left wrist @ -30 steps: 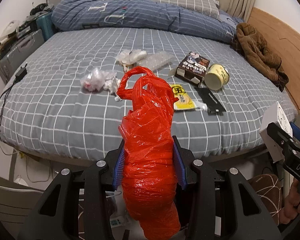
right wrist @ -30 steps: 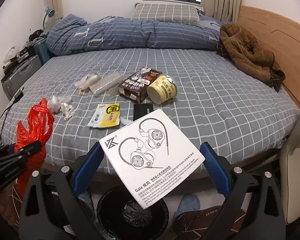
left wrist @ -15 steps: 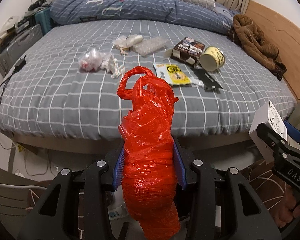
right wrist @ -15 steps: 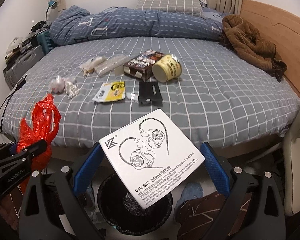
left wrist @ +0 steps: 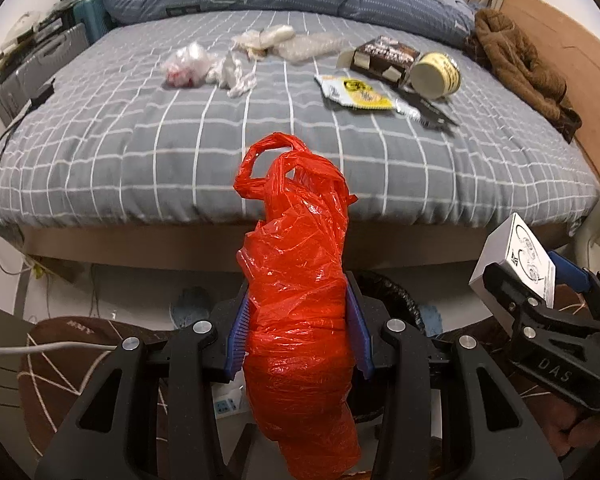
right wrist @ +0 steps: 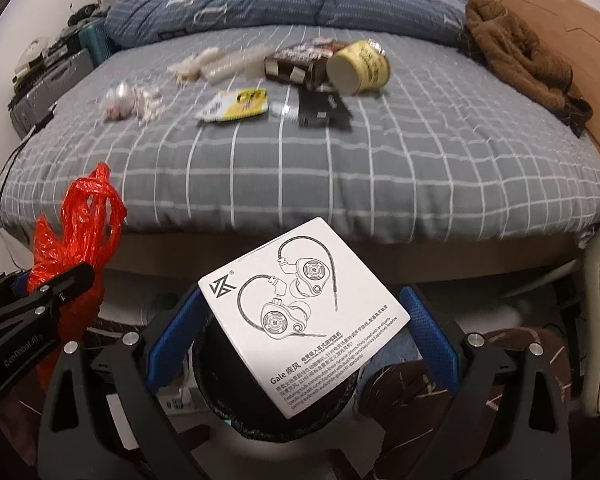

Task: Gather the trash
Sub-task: 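Carry the red bag and white card with both tools over the trash bin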

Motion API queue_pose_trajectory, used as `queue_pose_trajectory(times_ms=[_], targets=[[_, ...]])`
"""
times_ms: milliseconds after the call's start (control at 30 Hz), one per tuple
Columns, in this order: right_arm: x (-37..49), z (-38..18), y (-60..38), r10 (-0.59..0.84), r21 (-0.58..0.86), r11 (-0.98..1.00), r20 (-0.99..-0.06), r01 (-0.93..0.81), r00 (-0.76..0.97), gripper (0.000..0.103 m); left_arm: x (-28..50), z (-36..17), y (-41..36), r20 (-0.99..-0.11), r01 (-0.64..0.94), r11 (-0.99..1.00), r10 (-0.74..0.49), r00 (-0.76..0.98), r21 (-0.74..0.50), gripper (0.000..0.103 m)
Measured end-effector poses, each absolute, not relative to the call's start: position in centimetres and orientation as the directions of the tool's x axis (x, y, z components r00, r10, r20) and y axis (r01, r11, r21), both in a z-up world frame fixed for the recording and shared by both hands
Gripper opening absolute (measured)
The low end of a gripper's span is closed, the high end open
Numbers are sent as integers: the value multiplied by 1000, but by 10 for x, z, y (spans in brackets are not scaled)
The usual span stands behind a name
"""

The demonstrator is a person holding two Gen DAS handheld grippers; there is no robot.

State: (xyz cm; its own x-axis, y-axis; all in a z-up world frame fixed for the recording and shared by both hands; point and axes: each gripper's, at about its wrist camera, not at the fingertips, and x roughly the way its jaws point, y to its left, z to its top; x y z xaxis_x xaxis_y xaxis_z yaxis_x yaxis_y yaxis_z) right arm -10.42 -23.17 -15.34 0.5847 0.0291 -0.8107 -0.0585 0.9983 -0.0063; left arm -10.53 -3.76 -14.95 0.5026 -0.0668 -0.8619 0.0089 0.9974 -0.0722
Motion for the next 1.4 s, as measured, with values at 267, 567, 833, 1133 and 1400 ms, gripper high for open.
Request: queue_pose_trajectory(times_ms=[267, 567, 833, 1133, 1400], targets=[[-104, -189, -230, 29, 2, 999, -854, -53, 520, 92, -105, -183, -38, -888, 7, 997, -68, 455, -73, 42], [-96, -229, -233, 28, 12, 999, -899, -37, 438, 92, -100, -225, -37, -920, 3, 998, -62, 387, -66, 42], [-88, -260, -234, 38, 32, 999, -935, -24, 353, 93, -94, -254, -32, -942, -5, 999, -49, 331, -53, 42], [-86, -273, -217, 38, 9, 996, -941, -88, 336, 95, -95, -267, -26, -950, -22, 998, -48, 310, -57, 42], [-94, -267, -231, 3, -25, 997, -932, -74, 362, 96, -92, -270, -56, -951, 38, 998, -60, 302, -51, 42]])
